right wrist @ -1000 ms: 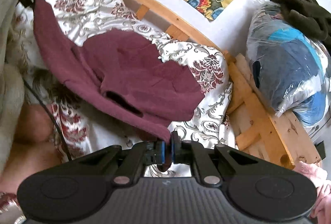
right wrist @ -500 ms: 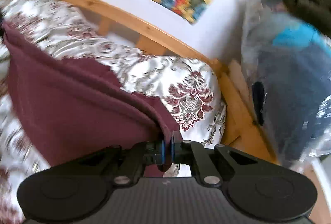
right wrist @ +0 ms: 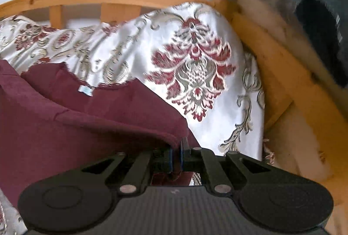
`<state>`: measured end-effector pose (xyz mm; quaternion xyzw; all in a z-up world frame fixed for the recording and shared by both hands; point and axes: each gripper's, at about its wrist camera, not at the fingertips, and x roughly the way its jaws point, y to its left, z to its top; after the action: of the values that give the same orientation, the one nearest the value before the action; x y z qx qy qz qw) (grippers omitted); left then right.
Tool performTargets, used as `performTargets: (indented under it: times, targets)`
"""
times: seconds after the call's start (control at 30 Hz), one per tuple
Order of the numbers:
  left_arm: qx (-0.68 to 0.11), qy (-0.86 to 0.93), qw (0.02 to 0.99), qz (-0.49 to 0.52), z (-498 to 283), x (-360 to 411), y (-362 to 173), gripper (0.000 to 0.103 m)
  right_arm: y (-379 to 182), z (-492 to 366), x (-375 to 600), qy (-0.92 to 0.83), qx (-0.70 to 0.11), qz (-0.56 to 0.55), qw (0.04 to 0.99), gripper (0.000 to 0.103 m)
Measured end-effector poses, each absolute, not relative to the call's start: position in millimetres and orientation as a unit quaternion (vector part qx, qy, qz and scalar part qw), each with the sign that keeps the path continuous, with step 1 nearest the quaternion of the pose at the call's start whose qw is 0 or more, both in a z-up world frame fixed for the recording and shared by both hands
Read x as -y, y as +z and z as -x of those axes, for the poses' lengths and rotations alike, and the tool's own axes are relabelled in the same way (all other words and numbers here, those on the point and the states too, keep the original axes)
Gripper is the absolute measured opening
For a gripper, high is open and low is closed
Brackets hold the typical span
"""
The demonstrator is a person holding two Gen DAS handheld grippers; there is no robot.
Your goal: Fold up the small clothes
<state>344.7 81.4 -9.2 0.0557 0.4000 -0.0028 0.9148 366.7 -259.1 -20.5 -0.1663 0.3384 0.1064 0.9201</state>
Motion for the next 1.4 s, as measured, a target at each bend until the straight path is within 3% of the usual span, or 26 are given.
performTargets:
  times: [0.2,0.4,0.47,0.5,0.57,0.67,0.73,0.83,0.93,1.1,1.3,1.4]
  targets:
    - [-0.430,0.031,0.901,-0.042,-365,-85,-32,0.022,-35,-384,264,0.113,-0.334,0.120,0.928,0.013]
    - [-0.455,0.037,0.889,-0.024,-372,-90,-42,0.030,-34,-391,267,0.098,-0.320,0.091,0.938,0.031]
    - [-0.458,0.042,0.888,-0.006,-374,-95,-41,0.040,-32,-390,270,0.094,-0.315,0.080,0.941,0.048]
    - [-0.459,0.047,0.887,0.002,-374,-98,-39,0.043,-31,-388,271,0.094,-0.313,0.078,0.942,0.051]
    - [-0.450,0.062,0.891,0.006,-373,-103,-34,0.066,-30,-383,271,0.094,-0.308,0.081,0.943,0.061]
    - [-0.432,0.084,0.898,-0.006,-370,-111,-25,0.086,-33,-372,266,0.098,-0.303,0.098,0.943,0.075]
    - [-0.429,0.089,0.899,-0.009,-366,-117,-21,0.087,-36,-362,260,0.102,-0.297,0.115,0.943,0.082]
    - [-0.425,0.088,0.901,-0.001,-353,-125,-19,0.100,-39,-341,254,0.110,-0.274,0.130,0.947,0.097]
    - [-0.412,0.071,0.908,0.014,-328,-131,-18,0.102,-42,-316,247,0.115,-0.243,0.151,0.951,0.103]
    - [-0.416,0.043,0.907,0.049,-279,-135,-27,0.102,-50,-274,238,0.100,-0.196,0.192,0.957,0.103]
    - [-0.424,0.025,0.902,0.076,-226,-125,-46,0.102,-63,-248,242,0.081,-0.192,0.167,0.964,0.103]
    - [-0.413,0.029,0.906,0.086,-211,-119,-58,0.102,-65,-251,246,0.075,-0.207,0.135,0.966,0.084]
